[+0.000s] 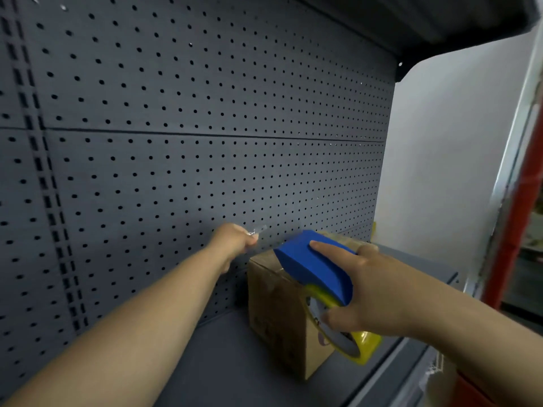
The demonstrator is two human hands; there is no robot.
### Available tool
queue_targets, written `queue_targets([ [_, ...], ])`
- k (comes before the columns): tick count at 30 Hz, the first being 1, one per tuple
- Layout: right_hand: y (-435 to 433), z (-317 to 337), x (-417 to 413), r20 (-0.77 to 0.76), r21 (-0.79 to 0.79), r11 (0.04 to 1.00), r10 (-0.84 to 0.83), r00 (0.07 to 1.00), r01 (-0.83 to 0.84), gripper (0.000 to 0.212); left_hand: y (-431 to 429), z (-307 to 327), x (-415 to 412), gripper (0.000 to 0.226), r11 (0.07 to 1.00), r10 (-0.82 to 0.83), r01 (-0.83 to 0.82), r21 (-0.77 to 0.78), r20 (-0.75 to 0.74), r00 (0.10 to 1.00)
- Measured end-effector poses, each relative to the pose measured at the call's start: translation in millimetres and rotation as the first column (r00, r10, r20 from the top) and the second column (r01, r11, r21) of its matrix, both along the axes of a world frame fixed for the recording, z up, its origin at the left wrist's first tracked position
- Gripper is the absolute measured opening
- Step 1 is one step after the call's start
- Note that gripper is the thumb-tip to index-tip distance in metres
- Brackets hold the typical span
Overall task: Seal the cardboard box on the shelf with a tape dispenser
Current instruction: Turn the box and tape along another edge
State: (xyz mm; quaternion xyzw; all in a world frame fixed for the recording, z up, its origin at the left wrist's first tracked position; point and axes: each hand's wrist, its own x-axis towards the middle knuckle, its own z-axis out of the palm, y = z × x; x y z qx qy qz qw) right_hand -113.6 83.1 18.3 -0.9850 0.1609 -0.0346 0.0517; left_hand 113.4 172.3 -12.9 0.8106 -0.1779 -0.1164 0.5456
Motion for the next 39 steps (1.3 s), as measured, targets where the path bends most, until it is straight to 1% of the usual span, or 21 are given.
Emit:
queue_targets([
  [3, 6, -1, 5, -0.071, -0.024, 1.0, -0.001, 0.997, -0.001, 0.098, -2, -15, 4, 0.026, 1.0, 0.007, -0.007, 0.014, -0.012, 1.0],
  [7, 7, -2, 12, -0.113, -0.066, 0.998, -0.012, 0.993, 0.005, 0.098, -6, -31, 11, 0.014, 1.0, 0.023, -0.023, -0.012, -0.036, 0.999],
  [8, 7, -3, 13, -0.12, -0.071, 0.997, -0.016, 0.993, 0.007, 0.097, -7, -34, 13, 0.013, 0.999, 0.027, -0.028, -0.025, -0.041, 0.999],
  [10, 6, -3, 15, -0.127, -0.073, 0.997, -0.022, 0.992, 0.013, 0.097, -10, -37, 15, 0.019, 0.998, 0.042, -0.043, -0.036, -0.024, 0.999],
  [12, 6, -3, 17, -0.127, -0.074, 0.997, -0.025, 0.992, 0.016, 0.097, -12, -40, 15, 0.02, 0.997, 0.07, -0.07, -0.024, 0.009, 0.997],
  [17, 5, -2, 21, -0.122, -0.074, 0.997, -0.018, 0.992, 0.009, 0.097, -14, -51, 11, 0.025, 0.992, 0.114, -0.11, -0.063, 0.06, 0.992],
  [21, 6, -2, 23, -0.128, -0.07, 0.998, -0.014, 0.992, 0.005, 0.096, -16, -58, 10, 0.045, 0.977, 0.18, -0.164, -0.134, 0.116, 0.977],
  [25, 7, -2, 26, -0.128, -0.059, 0.998, -0.016, 0.992, 0.009, 0.096, -16, -61, 9, 0.049, 0.968, 0.208, -0.186, -0.167, 0.127, 0.97],
  [33, 10, -2, 29, -0.131, -0.071, 0.997, -0.033, 0.991, 0.023, 0.096, -20, -68, 14, 0.036, 0.946, 0.239, -0.22, -0.237, 0.052, 0.97],
  [37, 12, -1, 32, -0.144, -0.091, 0.996, -0.033, 0.989, 0.02, 0.095, -26, -75, 16, 0.03, 0.913, 0.278, -0.26, -0.314, 0.012, 0.961],
  [39, 13, -1, 33, -0.143, -0.097, 0.995, -0.037, 0.989, 0.024, 0.094, -29, -79, 15, 0.023, 0.89, 0.303, -0.284, -0.358, -0.002, 0.953],
])
